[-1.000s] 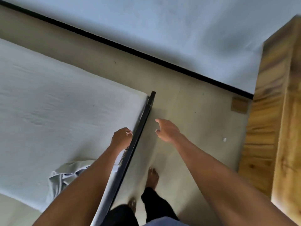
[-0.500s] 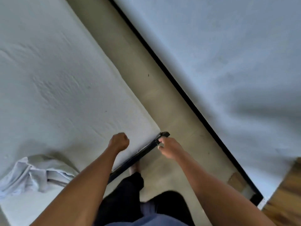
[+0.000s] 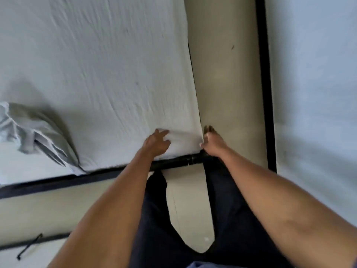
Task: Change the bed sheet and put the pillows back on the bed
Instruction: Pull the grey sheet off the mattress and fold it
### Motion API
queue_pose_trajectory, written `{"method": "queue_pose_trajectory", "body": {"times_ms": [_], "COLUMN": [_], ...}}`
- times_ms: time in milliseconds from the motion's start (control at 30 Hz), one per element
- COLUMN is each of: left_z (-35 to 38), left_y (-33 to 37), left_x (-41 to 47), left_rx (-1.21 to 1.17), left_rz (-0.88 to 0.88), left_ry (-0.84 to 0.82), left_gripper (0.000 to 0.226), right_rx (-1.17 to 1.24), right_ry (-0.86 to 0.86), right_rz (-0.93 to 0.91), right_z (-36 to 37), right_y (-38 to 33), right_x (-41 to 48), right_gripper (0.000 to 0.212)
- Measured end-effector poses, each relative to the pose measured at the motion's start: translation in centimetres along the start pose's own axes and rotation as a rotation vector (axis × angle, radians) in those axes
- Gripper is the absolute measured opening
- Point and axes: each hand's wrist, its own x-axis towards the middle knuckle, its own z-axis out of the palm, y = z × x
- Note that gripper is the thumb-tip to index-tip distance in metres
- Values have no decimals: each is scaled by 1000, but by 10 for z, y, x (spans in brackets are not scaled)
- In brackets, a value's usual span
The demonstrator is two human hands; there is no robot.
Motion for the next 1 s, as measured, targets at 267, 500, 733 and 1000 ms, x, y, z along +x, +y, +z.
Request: {"method": "queue_pose_trajectory", "body": {"times_ms": [267,500,733,1000], "left_z": [66,75,61,47], "left_y": [-2,-3,-2,16], "left_x": [37,37,7,-57], "left_rx": [42,-29,-67,-698], "left_rz": [-68,-91,-16,-185], "left_ry": [54,144,293,834], "left_gripper": [69,70,61,40], "right_rx": [-296,-118,-47,348], "right_ry": [-103,88,-39,54], "right_rz": [-120,-224,-272,-587], "right_z": [51,66,-2,-95], "right_y": [47,63,43,-189], "right_x": [92,83,35,-23], "right_gripper": [111,73,19,28]}}
